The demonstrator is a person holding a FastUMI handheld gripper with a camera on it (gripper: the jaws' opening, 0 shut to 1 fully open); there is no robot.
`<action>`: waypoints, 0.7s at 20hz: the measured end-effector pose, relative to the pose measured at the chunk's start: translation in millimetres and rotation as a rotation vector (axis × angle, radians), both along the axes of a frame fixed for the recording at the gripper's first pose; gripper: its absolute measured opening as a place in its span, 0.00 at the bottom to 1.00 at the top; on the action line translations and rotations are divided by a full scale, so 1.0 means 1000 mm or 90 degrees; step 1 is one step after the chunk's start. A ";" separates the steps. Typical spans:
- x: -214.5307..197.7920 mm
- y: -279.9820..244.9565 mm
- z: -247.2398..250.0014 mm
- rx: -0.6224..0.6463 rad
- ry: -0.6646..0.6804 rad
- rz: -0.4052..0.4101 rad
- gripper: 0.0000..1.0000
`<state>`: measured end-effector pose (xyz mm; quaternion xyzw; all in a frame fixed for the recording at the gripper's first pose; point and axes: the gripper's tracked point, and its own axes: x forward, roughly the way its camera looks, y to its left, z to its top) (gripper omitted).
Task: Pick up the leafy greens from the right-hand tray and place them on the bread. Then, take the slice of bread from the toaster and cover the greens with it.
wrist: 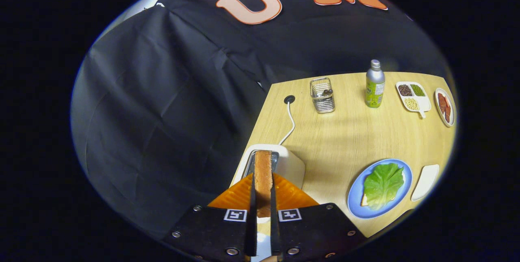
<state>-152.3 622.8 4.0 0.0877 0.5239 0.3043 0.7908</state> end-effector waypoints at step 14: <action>0.015 -0.123 -0.061 0.009 0.019 -0.055 0.14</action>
